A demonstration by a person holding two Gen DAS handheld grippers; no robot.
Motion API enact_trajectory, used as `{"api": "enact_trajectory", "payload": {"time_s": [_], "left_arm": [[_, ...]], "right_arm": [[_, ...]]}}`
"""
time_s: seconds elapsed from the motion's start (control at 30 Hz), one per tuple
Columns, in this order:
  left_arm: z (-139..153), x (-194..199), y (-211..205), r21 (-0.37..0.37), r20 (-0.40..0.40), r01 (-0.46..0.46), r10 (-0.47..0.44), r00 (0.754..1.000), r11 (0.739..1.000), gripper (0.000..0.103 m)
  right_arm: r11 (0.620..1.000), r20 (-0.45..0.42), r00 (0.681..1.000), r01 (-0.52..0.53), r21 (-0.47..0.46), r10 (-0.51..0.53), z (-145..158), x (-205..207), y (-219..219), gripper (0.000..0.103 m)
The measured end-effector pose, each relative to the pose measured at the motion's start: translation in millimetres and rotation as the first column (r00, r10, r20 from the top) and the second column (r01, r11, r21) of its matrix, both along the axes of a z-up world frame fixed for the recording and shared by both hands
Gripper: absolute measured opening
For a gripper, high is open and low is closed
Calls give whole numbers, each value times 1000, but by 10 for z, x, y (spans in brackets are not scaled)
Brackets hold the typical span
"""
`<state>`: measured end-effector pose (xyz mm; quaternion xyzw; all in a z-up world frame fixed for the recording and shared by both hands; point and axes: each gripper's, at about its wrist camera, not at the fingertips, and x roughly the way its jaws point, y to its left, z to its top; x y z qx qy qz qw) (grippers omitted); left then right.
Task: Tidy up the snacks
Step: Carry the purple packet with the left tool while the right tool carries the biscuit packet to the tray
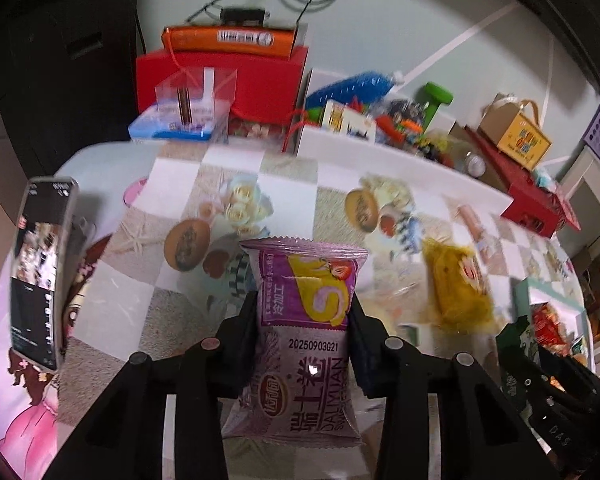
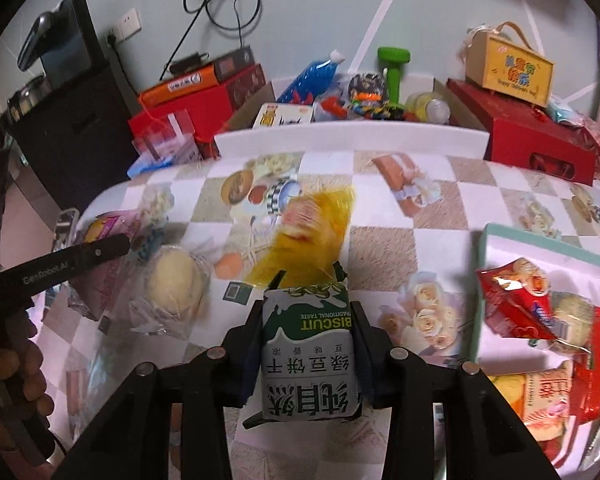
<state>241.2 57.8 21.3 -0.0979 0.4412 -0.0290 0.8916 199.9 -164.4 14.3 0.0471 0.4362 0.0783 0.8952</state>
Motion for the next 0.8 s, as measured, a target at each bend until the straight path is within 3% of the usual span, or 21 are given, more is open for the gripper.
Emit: {"api": "enact_trajectory", "payload": {"time_s": [0.27,0.47,0.8], "left_arm": [[321,-209,-236,-68,62,-9,14,998,998,41],[319,-336,-546,-110,51,4,1,999,994,41],[313,-353,-1095,-105,42,83,-79,996,991,42]], "right_arm": [[999,-13,999,46,10,-46,63,-108,-217,42],[995,-19,995,100,15,-100,82,-159,-455,42],[972,1,973,231,29,-231,233,-277,-1018,42]]}}
